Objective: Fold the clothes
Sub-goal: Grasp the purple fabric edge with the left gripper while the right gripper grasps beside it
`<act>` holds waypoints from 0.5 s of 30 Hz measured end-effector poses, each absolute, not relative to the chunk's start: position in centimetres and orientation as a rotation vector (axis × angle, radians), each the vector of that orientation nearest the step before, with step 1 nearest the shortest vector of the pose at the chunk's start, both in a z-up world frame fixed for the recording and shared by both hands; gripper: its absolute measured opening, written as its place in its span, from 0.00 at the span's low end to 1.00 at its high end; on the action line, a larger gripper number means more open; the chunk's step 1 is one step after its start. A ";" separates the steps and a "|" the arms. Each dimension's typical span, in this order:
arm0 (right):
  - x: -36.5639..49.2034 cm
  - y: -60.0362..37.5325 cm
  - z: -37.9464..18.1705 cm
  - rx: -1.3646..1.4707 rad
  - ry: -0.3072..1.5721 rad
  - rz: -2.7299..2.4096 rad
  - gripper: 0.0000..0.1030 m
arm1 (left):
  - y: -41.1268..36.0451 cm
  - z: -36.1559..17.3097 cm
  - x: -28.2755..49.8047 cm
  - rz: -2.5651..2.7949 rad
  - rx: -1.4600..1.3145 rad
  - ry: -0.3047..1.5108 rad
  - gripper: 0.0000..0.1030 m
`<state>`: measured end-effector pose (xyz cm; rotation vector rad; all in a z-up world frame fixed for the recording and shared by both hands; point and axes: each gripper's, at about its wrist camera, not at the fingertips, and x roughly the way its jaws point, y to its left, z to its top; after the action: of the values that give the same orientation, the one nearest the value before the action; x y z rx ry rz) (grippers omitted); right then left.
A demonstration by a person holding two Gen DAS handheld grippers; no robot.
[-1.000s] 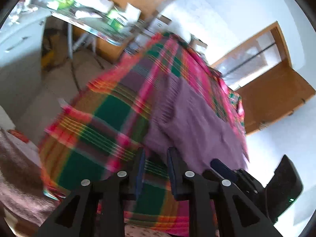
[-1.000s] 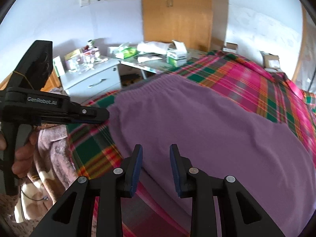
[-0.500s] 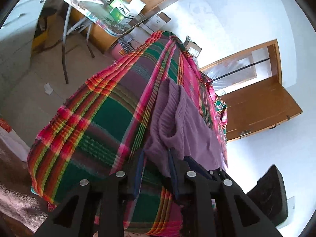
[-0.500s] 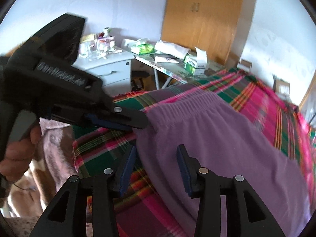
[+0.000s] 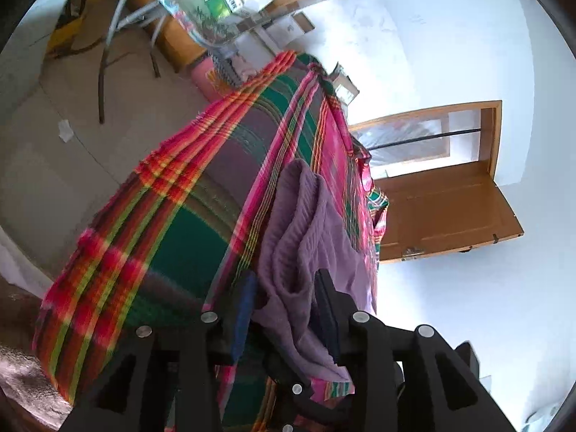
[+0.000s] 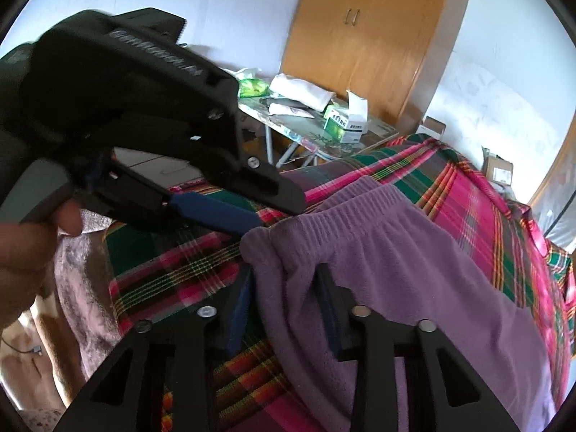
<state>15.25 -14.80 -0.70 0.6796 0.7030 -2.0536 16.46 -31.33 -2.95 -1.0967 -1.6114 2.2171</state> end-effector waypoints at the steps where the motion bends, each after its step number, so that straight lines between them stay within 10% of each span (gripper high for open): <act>1: 15.2 -14.7 -0.6 0.674 0.697 -2.060 0.22 | -31.4 -2.8 16.2 2.230 -1.099 -1.605 0.36; 15: 15.2 -12.5 0.8 0.604 0.603 -2.103 0.12 | -30.5 -2.5 10.4 2.064 -1.238 -1.571 0.43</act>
<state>15.18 -12.50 0.85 0.6044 0.6032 -2.1027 10.36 -30.53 -2.45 -1.2376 -1.5706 2.0640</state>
